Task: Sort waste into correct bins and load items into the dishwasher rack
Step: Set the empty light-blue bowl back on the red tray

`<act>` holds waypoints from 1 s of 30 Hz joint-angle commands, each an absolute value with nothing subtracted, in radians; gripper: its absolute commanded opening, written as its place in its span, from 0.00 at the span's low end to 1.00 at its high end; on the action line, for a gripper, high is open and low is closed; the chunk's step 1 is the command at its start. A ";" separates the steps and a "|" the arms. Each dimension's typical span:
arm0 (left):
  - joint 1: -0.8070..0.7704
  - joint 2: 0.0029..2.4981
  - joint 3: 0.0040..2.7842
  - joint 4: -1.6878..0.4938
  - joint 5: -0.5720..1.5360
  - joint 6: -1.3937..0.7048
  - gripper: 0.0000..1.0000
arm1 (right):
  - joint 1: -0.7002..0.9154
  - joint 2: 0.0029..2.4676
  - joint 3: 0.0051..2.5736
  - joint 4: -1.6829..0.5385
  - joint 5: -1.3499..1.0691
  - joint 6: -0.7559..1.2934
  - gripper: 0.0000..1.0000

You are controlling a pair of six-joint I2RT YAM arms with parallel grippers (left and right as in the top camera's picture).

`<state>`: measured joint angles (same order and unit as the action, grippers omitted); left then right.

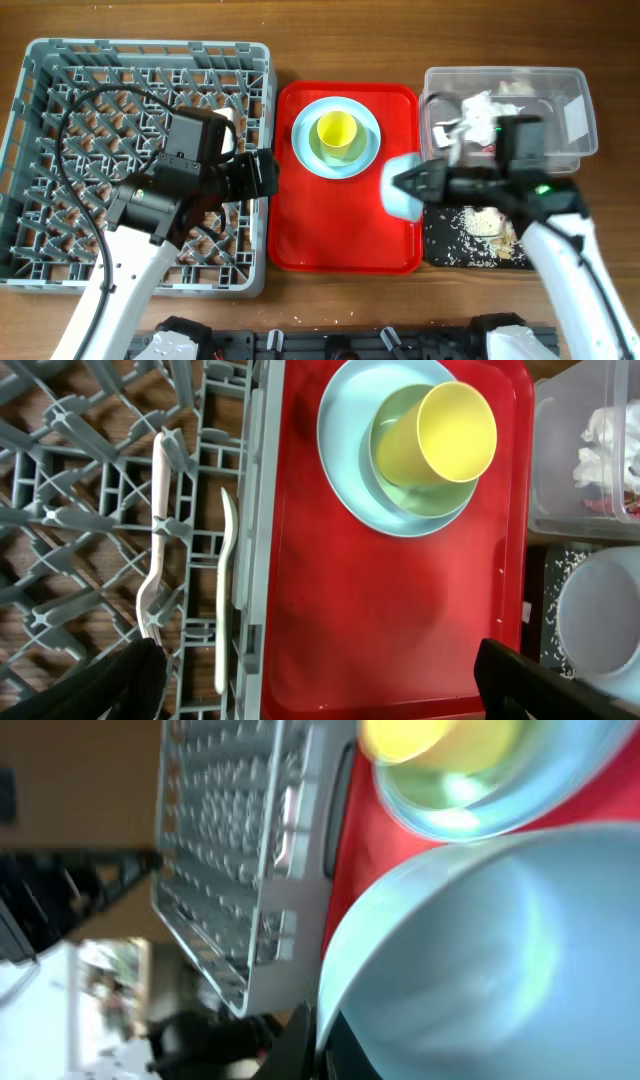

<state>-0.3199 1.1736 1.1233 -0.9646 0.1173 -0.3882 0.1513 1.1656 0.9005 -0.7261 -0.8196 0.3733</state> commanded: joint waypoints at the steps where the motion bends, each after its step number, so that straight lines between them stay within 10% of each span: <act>1: -0.323 1.174 1.132 -0.962 0.111 -0.401 1.00 | 0.435 1.142 0.920 -0.711 -0.323 0.550 0.04; 9: -0.323 1.174 1.132 -0.962 0.111 -0.401 1.00 | 0.810 1.478 0.908 -0.561 -0.001 0.583 0.05; 16: -0.323 1.174 1.132 -0.962 0.111 -0.401 1.00 | 0.775 1.394 0.965 -0.606 -0.010 0.444 0.61; 30: -0.323 1.174 1.132 -0.962 0.111 -0.401 1.00 | 0.498 0.609 0.985 -0.868 0.247 0.694 0.65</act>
